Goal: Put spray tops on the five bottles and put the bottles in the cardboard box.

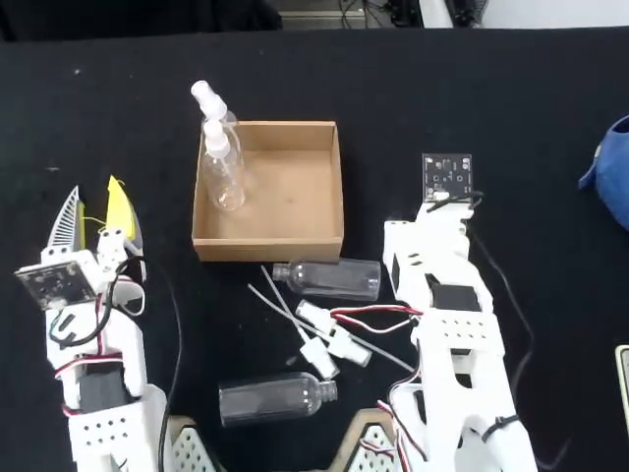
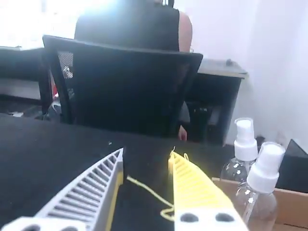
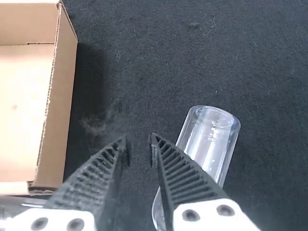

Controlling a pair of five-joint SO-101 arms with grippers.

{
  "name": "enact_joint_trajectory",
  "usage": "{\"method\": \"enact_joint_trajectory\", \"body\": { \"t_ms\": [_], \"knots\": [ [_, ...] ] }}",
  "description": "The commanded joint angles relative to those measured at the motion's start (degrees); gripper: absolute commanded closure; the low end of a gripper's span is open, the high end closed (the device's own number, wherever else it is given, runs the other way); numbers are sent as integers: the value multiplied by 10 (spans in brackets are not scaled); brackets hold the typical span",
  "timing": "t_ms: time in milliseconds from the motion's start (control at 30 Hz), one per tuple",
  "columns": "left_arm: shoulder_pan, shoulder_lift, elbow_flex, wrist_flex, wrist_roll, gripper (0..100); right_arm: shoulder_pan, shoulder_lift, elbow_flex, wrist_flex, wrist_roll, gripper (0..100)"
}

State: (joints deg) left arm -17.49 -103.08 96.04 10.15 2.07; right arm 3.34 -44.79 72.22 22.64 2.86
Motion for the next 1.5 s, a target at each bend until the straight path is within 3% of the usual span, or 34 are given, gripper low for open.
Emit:
{"method": "enact_joint_trajectory", "body": {
  "t_ms": [0, 133, 300, 433, 533, 667, 767, 867, 1133, 1300, 1467],
  "knots": [
    [13, -11, -61, 11, -1, 965, 10, -19, 0, -15, 3, 935],
    [50, -11, -128, 35, -3, 965, 10, -19, 0, -15, 3, 935],
    [175, -10, -203, 182, -10, 965, 10, -21, -3, -11, -2, 938],
    [273, -10, -196, 227, -110, 965, 4, -51, -54, 84, -23, 938],
    [299, -11, -163, 210, -192, 965, -3, -106, -138, 215, -69, 939],
    [301, -11, -115, 116, -207, 965, -119, -172, -208, 295, -33, 984],
    [301, -11, -80, 32, -125, 965, -226, -197, -206, 273, -14, 987],
    [303, -11, -60, -27, -65, 965, -284, -201, -187, 229, -15, 988],
    [304, -11, -56, -51, -54, 965, -411, -204, -138, 137, -15, 988],
    [306, -11, -44, -51, -53, 965, -450, -204, -121, 92, -15, 988],
    [303, -11, -43, -47, -53, 965, -431, -204, -123, 69, -13, 988]
  ]
}}
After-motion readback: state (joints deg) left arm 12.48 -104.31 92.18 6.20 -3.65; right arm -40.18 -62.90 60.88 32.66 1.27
